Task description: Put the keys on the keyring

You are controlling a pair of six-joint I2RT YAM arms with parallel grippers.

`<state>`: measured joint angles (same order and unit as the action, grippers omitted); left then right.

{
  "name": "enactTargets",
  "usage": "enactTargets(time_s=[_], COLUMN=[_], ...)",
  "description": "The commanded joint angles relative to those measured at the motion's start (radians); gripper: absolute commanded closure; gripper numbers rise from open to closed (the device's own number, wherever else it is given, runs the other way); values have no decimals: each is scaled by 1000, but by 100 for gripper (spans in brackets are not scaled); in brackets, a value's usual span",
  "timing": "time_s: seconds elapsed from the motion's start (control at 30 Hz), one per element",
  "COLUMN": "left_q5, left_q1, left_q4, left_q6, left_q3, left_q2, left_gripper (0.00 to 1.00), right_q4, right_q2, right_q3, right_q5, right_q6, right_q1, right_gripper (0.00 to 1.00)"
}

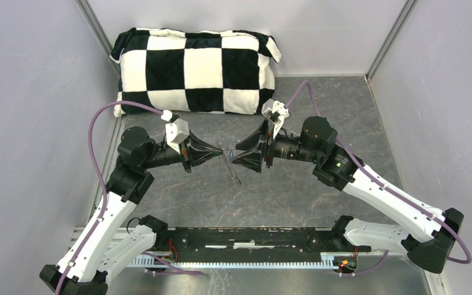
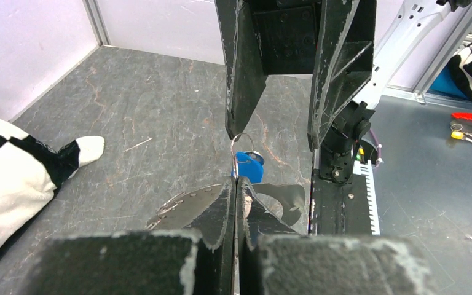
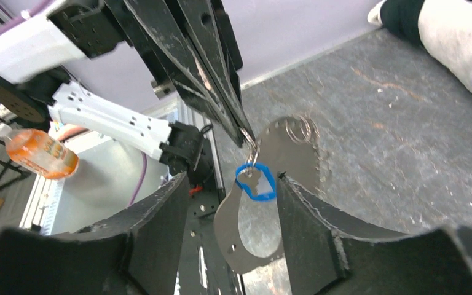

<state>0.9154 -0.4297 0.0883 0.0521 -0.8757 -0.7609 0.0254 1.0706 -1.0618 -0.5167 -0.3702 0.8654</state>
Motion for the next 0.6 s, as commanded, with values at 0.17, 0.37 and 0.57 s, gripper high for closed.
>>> enactTargets(time_s=[0.17,0.37,0.57], left_q5=[16,20,12], left_q1=[-4,-5,-4], left_q4=[-74,-84,-133], left_q6=[28,8,13], left_q3=[-9,4,1], left_q2=[19,42,43], left_gripper=[98,98,98], right_q4=[-149,-176,-176], right_q2=[30,35,12], right_q3=[7,26,47], right_q5=[-2,-45,-58], right_q6=[-84,-126,-141], right_q1=[-34,-50,-61], right_gripper=[59,91,100])
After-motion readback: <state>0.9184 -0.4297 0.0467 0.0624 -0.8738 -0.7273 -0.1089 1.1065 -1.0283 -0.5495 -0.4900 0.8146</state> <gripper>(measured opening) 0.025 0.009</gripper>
